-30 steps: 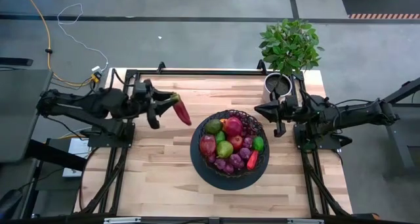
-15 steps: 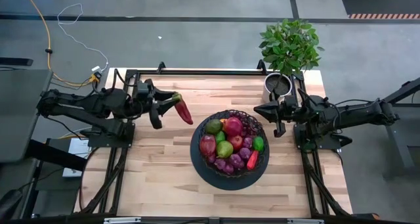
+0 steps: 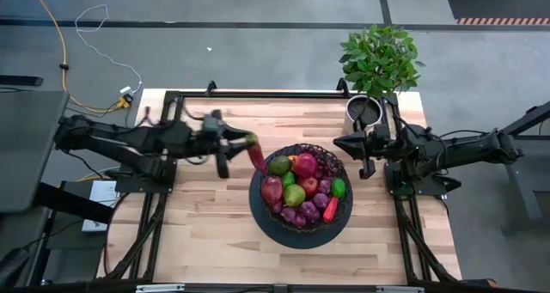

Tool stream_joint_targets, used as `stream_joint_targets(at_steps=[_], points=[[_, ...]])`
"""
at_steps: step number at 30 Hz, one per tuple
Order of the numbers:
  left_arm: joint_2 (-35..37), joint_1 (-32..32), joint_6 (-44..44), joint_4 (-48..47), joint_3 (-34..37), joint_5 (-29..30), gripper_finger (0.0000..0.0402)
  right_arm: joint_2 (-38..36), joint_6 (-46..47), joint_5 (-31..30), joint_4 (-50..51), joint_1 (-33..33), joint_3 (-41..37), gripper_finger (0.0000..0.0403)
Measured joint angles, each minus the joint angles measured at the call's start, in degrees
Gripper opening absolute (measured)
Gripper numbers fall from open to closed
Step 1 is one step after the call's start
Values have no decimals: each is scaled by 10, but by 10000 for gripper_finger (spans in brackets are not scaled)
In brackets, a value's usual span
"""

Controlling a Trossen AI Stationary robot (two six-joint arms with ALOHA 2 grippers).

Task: Build produce basket
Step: Put the red chili pepper into the basket

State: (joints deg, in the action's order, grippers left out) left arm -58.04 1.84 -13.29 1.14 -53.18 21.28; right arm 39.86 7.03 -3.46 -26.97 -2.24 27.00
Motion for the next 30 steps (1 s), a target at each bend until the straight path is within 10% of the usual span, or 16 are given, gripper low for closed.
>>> stream_joint_targets(at_steps=[16,30], points=[[-373,-6,281,-38,-303,-134,131,-2,-37,0,-79,0,0,0],[-538,-24,73,-62,-415,-188,131,-8,-61,0,-79,0,0,0]])
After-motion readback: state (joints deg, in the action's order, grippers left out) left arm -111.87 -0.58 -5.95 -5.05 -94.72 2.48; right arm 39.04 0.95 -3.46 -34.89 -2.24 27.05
